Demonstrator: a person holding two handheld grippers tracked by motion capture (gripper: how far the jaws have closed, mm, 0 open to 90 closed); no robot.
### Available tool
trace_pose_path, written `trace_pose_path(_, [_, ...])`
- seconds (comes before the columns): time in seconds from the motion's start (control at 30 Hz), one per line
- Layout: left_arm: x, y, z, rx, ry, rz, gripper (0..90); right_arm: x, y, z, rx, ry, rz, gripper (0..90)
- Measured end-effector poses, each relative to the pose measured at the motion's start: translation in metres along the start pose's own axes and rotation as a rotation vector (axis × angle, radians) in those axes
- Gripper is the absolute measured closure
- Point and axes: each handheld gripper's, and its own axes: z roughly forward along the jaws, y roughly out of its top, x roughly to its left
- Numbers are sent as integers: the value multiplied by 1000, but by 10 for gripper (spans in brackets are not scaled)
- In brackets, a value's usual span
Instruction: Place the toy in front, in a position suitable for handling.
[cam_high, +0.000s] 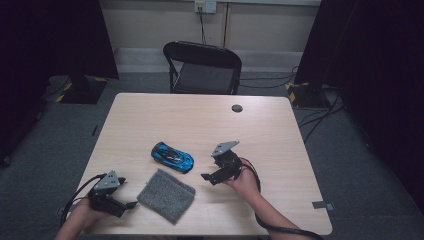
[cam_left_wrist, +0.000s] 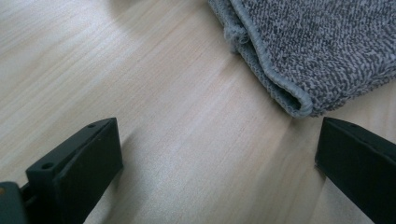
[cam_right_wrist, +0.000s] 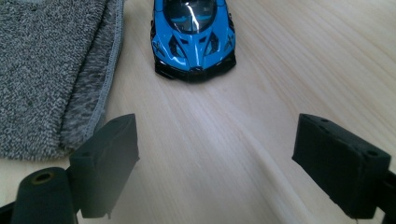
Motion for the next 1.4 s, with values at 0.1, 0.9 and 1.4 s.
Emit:
trace_pose_path(0.1, [0,0,0,1,2,1,0,1,5,7,6,7,-15,131])
trace_pose_path(0.9, [0,0,0,-1,0,0,0,5,46,44,0,48,-53,131])
trace_pose_path(1.4, [0,0,0,1,1,0,0,7,62,68,-1,52,-50,130])
